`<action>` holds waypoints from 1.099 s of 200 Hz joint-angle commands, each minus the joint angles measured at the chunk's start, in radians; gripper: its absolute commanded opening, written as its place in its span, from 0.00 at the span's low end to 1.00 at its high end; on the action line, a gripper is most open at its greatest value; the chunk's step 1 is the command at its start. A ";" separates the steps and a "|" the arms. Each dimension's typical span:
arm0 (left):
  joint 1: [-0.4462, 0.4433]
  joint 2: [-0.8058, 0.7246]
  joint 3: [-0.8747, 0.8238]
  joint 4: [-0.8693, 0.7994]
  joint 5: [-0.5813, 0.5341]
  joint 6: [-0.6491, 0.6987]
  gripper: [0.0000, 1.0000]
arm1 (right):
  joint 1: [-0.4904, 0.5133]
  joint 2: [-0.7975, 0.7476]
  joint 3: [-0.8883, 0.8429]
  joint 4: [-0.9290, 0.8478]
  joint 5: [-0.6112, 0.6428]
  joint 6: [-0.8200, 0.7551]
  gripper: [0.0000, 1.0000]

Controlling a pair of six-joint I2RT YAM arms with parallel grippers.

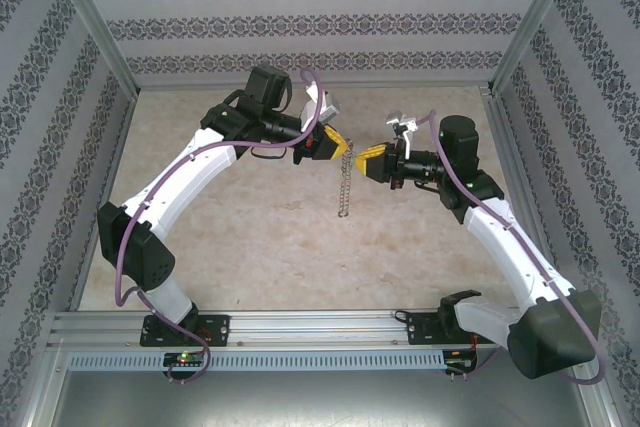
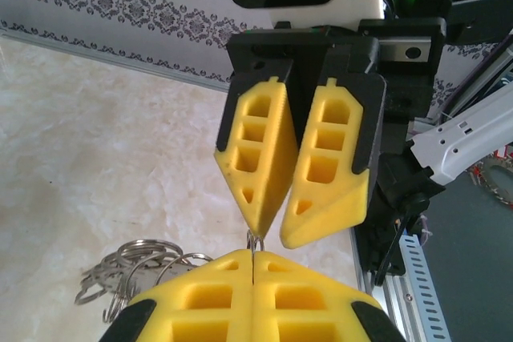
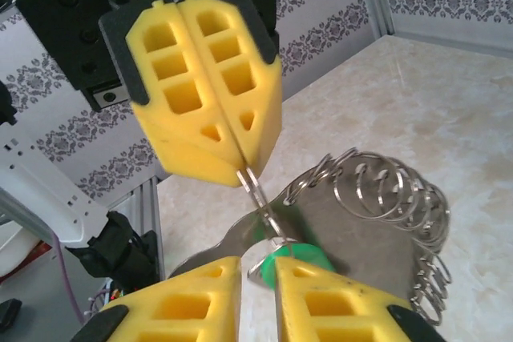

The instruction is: Put the keys on the keyring

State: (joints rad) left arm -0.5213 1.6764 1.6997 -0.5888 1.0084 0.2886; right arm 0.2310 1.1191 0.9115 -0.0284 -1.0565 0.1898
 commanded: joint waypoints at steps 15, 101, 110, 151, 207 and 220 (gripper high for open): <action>0.016 -0.039 0.008 0.064 0.010 -0.014 0.00 | -0.008 -0.061 -0.037 0.045 -0.042 0.018 0.27; 0.017 -0.043 0.011 0.070 0.027 -0.020 0.00 | -0.015 -0.056 -0.084 0.319 0.019 0.182 0.49; 0.018 -0.043 0.011 0.072 0.028 -0.023 0.00 | -0.016 -0.045 -0.085 0.350 0.021 0.196 0.49; 0.017 -0.046 0.009 0.083 0.033 -0.032 0.00 | -0.014 0.009 -0.091 0.457 0.017 0.254 0.49; 0.018 -0.043 0.013 0.089 0.031 -0.035 0.00 | 0.002 0.054 -0.107 0.533 -0.008 0.298 0.47; 0.019 -0.041 0.014 0.090 0.031 -0.037 0.00 | 0.009 0.057 -0.111 0.538 -0.010 0.298 0.46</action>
State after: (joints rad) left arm -0.5148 1.6733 1.6997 -0.5518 1.0103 0.2672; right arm 0.2253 1.1702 0.8143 0.4370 -1.0382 0.4709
